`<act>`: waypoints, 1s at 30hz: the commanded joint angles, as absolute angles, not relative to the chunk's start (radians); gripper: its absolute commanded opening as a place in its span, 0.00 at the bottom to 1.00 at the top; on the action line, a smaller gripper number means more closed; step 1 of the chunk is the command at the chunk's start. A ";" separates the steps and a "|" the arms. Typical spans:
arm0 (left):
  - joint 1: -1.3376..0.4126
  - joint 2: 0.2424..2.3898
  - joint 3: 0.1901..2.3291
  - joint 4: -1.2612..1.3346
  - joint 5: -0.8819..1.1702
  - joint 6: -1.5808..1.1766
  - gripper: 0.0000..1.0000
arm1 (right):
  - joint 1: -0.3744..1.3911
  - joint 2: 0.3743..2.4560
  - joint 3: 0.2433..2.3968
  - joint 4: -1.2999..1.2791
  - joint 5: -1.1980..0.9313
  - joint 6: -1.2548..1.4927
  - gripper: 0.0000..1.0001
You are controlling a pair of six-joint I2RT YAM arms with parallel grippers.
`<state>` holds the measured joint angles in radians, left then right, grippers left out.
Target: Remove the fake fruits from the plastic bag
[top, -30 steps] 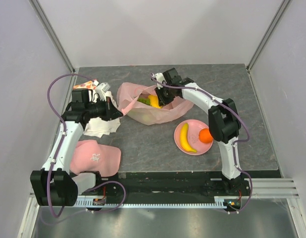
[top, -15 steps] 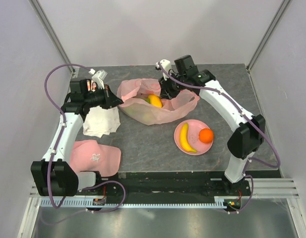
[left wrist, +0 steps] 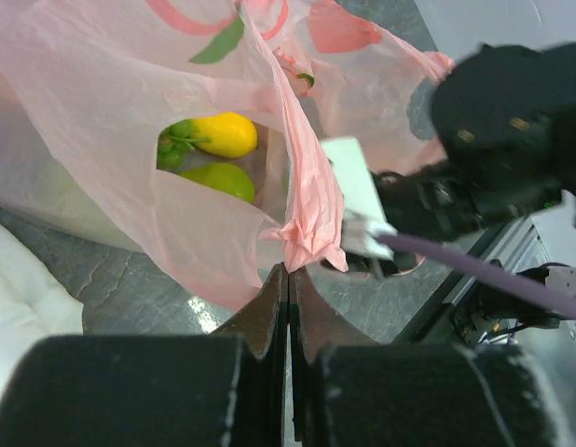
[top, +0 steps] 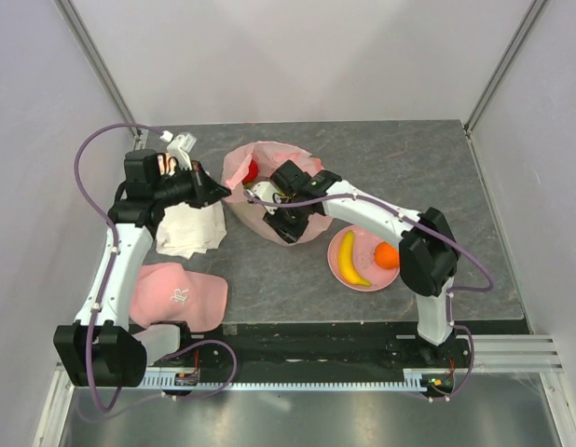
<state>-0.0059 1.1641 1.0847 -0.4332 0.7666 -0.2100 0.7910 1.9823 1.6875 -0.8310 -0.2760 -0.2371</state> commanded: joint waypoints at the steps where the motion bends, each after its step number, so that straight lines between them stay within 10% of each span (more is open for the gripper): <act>1: -0.002 1.151 1.063 -0.400 0.782 -0.230 0.02 | 0.717 1.900 1.698 -0.819 -0.206 -0.226 0.36; 6: -0.002 1.147 1.020 -0.400 0.796 -0.233 0.02 | 0.677 2.022 1.827 -0.798 -0.117 -0.190 0.58; 21: -0.002 1.167 1.012 -0.454 0.792 -0.160 0.02 | 0.612 2.321 2.079 -0.761 -0.061 -0.169 0.77; 24: -0.003 1.177 1.009 -0.465 0.784 -0.135 0.02 | 0.608 2.344 2.083 -0.767 -0.040 -0.173 0.74; 30: -0.002 1.193 1.028 -0.489 0.770 -0.086 0.02 | 0.581 2.320 2.088 -0.765 -0.113 -0.186 0.37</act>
<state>-0.0059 1.1824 0.9874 -0.4740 0.7681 -0.1551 0.5968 2.3409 2.0380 -0.7750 -0.0799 -0.1875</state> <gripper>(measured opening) 0.025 0.429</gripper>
